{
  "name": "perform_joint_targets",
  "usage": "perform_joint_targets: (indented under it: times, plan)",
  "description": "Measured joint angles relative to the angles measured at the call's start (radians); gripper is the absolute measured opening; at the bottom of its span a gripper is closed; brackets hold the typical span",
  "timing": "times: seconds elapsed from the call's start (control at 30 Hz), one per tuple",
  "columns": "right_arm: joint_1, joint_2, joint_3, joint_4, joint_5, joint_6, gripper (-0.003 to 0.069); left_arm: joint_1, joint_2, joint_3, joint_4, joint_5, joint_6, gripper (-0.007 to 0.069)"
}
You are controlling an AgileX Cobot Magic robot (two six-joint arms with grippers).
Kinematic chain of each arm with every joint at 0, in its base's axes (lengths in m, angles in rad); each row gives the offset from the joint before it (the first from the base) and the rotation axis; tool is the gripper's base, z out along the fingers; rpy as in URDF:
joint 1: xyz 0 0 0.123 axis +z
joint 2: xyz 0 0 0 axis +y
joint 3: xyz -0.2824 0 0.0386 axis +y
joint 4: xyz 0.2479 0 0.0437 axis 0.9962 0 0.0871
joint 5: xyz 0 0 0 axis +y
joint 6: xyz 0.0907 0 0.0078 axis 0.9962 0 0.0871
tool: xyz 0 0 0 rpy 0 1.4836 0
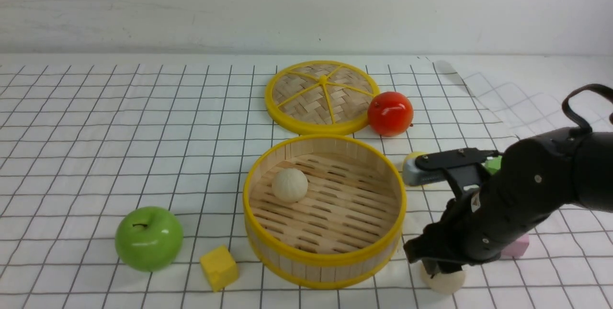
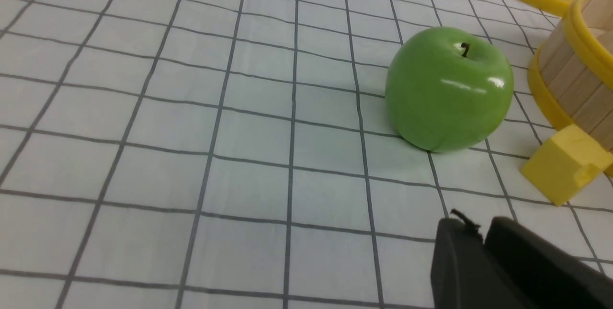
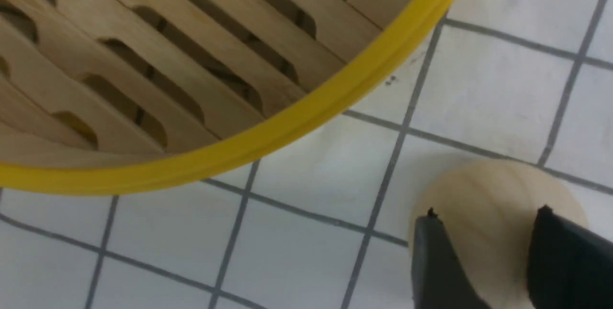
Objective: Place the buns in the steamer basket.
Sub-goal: Use the right arm to grab a steamed stuffed bun, then use the right arm to put the steamed stuffed bun into the steamer
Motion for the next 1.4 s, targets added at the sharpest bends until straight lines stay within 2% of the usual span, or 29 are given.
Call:
perform_joint_targets:
  times: [0.1,0.2,0.27,0.33,0.5,0.63,0.73,0.97,1.1,1.2,1.37,1.4]
  plan:
    - [0.000,0.020,-0.003,-0.022,0.012,0.000,0.0231,0.000,0.000,0.000,0.001,0.000,0.000,0.0074]
    - [0.000,0.019,-0.008,-0.029,0.013,0.000,0.0142,0.000,0.000,0.000,0.001,0.000,0.000,0.0074]
    - [0.000,0.009,-0.010,-0.032,0.020,0.000,0.0041,0.000,0.000,0.000,0.001,0.000,0.000,0.0075]
    - [0.000,-0.010,-0.021,-0.036,0.058,0.000,0.0010,0.000,0.000,0.000,0.001,0.000,0.000,0.0077]
    - [0.000,-0.086,-0.137,-0.060,0.217,0.000,0.0008,0.000,0.000,0.000,0.001,0.000,0.000,0.0084]
    - [0.000,-0.121,-0.279,-0.050,0.279,-0.013,0.0008,0.000,0.000,0.000,0.001,0.000,0.000,0.0087]
    - [0.000,-0.116,-0.334,-0.009,0.269,-0.046,0.0008,0.000,0.000,0.000,0.001,0.000,0.000,0.0088]
    - [0.024,0.033,-0.372,0.186,0.154,-0.229,0.0008,0.000,0.000,0.000,0.001,0.000,0.000,0.0089]
    - [0.086,0.146,-0.372,0.218,0.077,-0.285,0.0028,0.000,0.000,0.000,0.001,0.000,0.000,0.0089]
    - [0.122,0.213,-0.374,0.229,0.017,-0.277,0.0080,0.000,0.000,0.000,0.001,0.000,0.000,0.0089]
    - [0.130,0.224,-0.393,0.234,0.024,-0.259,0.0246,0.000,0.000,0.000,0.001,0.000,0.000,0.0089]
    - [0.130,0.215,-0.412,0.233,0.073,-0.259,0.0304,0.000,0.000,0.000,0.001,0.000,0.000,0.0089]
